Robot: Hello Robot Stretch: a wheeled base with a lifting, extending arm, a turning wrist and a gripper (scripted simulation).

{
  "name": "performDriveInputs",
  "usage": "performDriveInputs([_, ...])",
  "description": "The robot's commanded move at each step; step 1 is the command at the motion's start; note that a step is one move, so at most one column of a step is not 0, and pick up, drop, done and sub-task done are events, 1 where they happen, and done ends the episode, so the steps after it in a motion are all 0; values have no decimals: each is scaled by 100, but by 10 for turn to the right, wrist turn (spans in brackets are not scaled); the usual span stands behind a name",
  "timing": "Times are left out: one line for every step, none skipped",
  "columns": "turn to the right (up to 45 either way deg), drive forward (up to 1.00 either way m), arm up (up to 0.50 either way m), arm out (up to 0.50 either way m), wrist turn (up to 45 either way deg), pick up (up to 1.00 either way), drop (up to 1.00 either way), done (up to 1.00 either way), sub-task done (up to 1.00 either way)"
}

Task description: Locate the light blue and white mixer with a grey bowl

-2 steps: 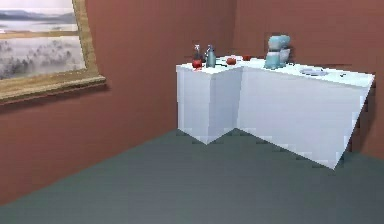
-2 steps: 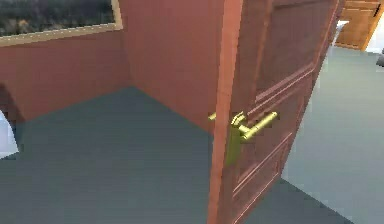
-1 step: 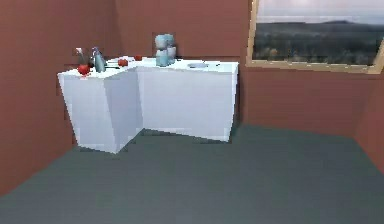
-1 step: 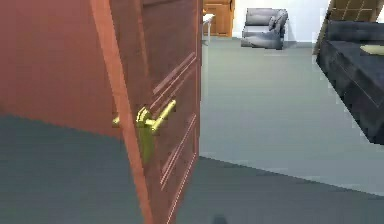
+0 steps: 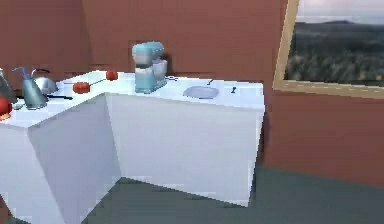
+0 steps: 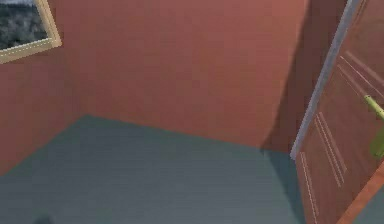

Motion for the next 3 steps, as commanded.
performDriveInputs([0,75,0,0,0,0,0,0,0])
performDriveInputs([-180,0,0,0,0,0,0,0,0])
performDriveInputs([0,0,0,0,0,0,0,100,0])
